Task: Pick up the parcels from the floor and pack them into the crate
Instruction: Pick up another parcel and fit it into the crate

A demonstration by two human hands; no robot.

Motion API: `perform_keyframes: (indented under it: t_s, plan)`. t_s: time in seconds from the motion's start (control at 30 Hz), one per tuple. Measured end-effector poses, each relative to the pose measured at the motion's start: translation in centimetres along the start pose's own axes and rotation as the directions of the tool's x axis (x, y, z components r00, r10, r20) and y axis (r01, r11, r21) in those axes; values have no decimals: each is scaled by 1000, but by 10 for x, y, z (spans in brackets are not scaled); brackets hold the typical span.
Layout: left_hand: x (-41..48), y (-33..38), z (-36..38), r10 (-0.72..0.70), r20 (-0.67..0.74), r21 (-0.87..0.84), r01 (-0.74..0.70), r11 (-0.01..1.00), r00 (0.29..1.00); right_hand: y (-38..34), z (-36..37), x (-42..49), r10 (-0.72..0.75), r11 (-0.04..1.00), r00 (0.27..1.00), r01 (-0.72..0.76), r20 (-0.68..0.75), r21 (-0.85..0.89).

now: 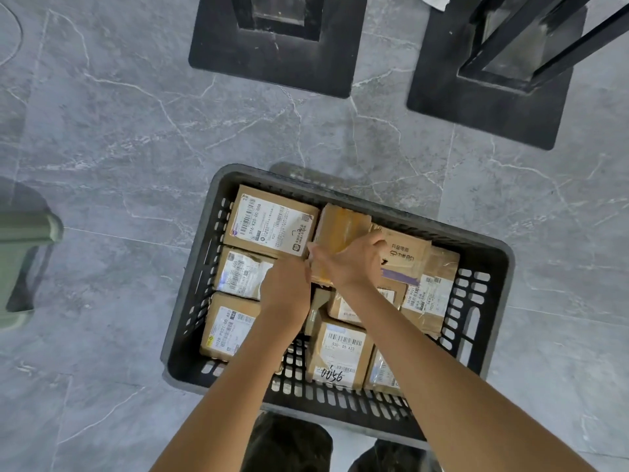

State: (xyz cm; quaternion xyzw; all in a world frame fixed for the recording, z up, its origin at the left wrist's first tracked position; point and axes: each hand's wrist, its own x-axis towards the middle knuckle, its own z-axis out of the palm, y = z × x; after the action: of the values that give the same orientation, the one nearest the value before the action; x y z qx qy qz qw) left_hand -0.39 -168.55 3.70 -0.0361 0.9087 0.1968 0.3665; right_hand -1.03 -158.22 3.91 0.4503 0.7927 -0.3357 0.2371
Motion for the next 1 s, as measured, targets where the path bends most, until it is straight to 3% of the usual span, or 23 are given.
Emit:
perform_keyframes:
  t_s: [0.1, 0.17, 0.3, 0.43, 0.53, 0.67, 0.9, 1.0]
  plan:
    - [-11, -13, -3, 98, 32, -235, -88, 968, 995, -2, 11, -1, 15, 1000, 1000, -15, 25, -25]
    - [-13, -16, 0, 130, 47, -258, -114, 959, 990, -1, 19, 0, 22, 998, 999, -19, 50, -54]
    - [2, -11, 5, 90, -88, -26, -92, 995, 992, -4, 13, 11, 14, 979, 997, 2, 75, -204]
    - [19, -6, 9, 138, -85, 217, -117, 969, 987, 21, -1, 3, -248, 863, 966, 254, 72, -436]
    - [27, -10, 15, 269, -93, 416, -208, 885, 959, 36, 7, 1, -354, 772, 924, 376, 144, -512]
    - [29, -11, 21, 412, -30, 640, -300, 708, 910, 27, 11, 12, -350, 771, 925, 373, 146, -515]
    - [20, 11, -25, 388, 169, 536, -415, 735, 906, 9, -19, 5, -251, 776, 914, 387, 319, -498]
    - [0, 6, -64, 431, 181, 553, -454, 699, 884, 15, -51, -17, -310, 813, 911, 403, 273, -420]
